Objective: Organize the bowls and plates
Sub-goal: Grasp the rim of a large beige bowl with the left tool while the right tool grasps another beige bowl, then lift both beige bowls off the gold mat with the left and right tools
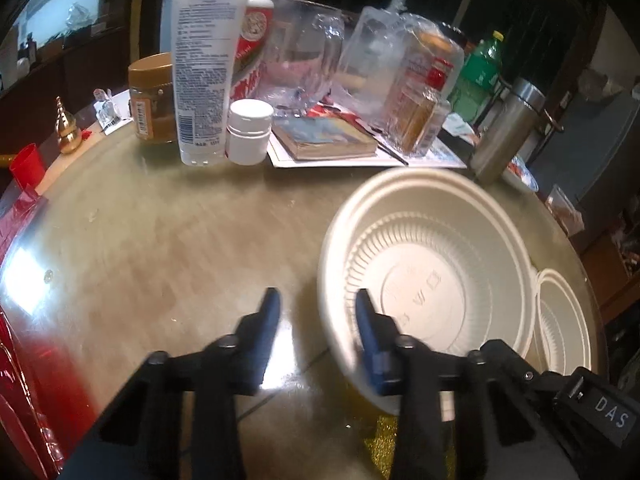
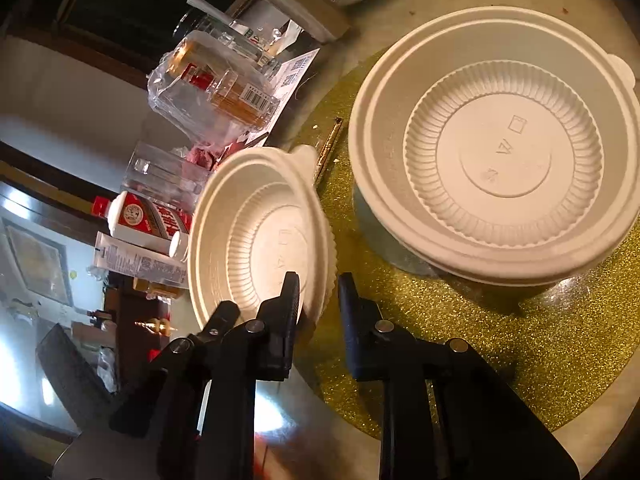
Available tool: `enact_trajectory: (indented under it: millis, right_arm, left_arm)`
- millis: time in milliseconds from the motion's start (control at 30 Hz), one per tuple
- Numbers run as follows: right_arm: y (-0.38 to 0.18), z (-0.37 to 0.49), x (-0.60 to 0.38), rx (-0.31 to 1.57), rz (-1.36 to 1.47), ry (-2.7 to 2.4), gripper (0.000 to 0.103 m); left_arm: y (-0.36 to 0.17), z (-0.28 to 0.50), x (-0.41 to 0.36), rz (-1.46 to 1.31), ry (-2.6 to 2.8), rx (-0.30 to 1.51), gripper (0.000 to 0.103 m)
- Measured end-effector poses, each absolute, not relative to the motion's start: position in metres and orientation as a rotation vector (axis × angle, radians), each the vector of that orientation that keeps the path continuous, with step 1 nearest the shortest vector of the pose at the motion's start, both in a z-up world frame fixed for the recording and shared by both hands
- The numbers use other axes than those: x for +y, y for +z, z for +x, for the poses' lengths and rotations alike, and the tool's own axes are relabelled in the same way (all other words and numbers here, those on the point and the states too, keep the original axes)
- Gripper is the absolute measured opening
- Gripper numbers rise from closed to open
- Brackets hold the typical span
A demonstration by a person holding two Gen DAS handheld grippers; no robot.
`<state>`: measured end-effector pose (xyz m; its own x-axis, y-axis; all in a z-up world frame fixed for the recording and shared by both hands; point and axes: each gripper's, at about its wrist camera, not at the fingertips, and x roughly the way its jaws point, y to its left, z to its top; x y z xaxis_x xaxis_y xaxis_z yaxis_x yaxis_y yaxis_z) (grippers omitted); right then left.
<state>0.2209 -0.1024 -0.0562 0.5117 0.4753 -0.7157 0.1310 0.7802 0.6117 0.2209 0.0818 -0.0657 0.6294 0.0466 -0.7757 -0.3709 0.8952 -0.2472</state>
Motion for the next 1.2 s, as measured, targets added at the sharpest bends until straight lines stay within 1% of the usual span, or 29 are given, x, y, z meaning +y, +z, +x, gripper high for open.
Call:
enact_trajectory:
  millis: [33,167,200,267,533,767,1200]
  right_arm:
    - [-0.056,0.221,-0.101,1.031,0.662,0.227,0.015]
    - [-0.055,0.220,-0.099,1.032,0.646,0.224,0.013]
    - [-0.055,0.220,-0.099,1.031,0.642,0.224,0.013]
    - [-0.053,0.219,-0.098,1.028,0.635,0.221,0.010]
    - [-0.047,0.214,-0.098,1.026,0.610,0.198,0.010]
    - [-0.043,0.195,-0.112,1.017,0.626,0.180,0.010]
    - [-0.023,0.152,-0.145,0.926,0.681,0.137,0.010]
  left_arm:
    - [-0.066,0.221,0.080,-0.401,0.245,0.864,0.024]
    - [-0.065,0.220,0.079,-0.392,0.234,0.867,0.015]
    - [-0.065,0.220,0.078,-0.389,0.232,0.868,0.015]
    - [-0.064,0.220,0.077,-0.384,0.227,0.869,0.014]
    - [-0.062,0.219,0.078,-0.417,0.188,0.877,0.013]
    - [-0.051,0.212,0.064,-0.386,0.132,0.858,0.012]
    - [-0.029,0.196,0.031,-0.301,0.031,0.797,0.012]
